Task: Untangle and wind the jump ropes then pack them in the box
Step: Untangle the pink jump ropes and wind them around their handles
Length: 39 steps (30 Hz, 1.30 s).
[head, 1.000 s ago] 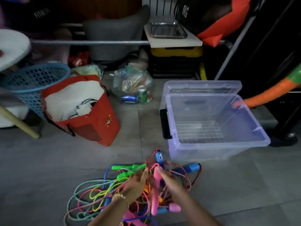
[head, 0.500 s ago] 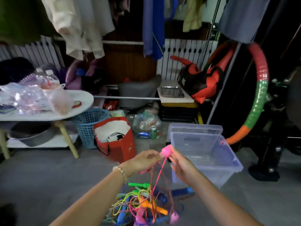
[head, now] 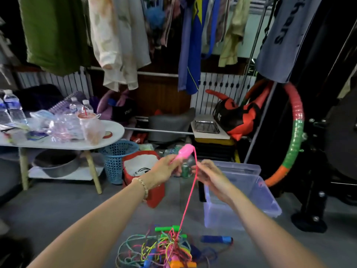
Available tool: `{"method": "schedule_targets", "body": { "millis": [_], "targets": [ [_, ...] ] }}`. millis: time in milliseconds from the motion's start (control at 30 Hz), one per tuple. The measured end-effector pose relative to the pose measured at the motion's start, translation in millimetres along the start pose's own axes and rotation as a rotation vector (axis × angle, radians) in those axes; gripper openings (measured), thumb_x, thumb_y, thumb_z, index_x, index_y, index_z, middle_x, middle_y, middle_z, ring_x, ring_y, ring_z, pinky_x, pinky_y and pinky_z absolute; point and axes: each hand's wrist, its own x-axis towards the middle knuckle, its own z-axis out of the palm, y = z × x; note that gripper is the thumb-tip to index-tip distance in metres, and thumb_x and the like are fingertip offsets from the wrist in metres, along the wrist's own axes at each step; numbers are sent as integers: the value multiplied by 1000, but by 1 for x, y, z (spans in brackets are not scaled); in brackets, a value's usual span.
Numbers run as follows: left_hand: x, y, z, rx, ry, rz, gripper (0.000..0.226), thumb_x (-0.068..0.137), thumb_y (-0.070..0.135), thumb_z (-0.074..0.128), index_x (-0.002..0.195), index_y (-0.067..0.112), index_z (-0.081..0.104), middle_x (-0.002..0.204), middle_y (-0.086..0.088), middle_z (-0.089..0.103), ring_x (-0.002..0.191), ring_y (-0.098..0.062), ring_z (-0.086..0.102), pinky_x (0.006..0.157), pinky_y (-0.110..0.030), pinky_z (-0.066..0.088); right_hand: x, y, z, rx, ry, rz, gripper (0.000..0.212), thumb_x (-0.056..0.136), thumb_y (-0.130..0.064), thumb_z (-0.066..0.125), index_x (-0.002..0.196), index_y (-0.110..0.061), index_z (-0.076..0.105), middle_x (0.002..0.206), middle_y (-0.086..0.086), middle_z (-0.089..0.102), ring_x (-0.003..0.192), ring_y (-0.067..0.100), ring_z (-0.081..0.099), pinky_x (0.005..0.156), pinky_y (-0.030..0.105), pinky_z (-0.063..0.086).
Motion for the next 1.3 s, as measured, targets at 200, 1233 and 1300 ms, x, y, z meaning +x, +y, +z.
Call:
{"method": "schedule_targets", "body": {
  "millis": [200,1233,1300],
  "targets": [
    [1,2,-14,-114,167,-95,25,102,31,36,90,12,48,67,2,45,50,-10,36,43,-18,31,-9,26,-2,-158,-151,182,20,96,-23,48,92,-11,64,74,-1,63,69,10,64,81,26,53],
    [-23,-40,26,-488,-126,-255,14,91,5,58,103,9,64,95,-2,71,83,-14,69,76,-23,57,32,-71,29,130,88,-128,13,94,-13,54,98,-9,65,96,7,70,78,10,71,66,19,55],
    [-21,-43,27,-457,-58,-234,13,86,-4,61,96,4,63,81,-3,73,70,-13,71,66,-22,58,37,-59,21,152,92,-90,15,95,-14,53,103,-9,64,105,9,68,83,10,70,70,20,56]
  ]
}}
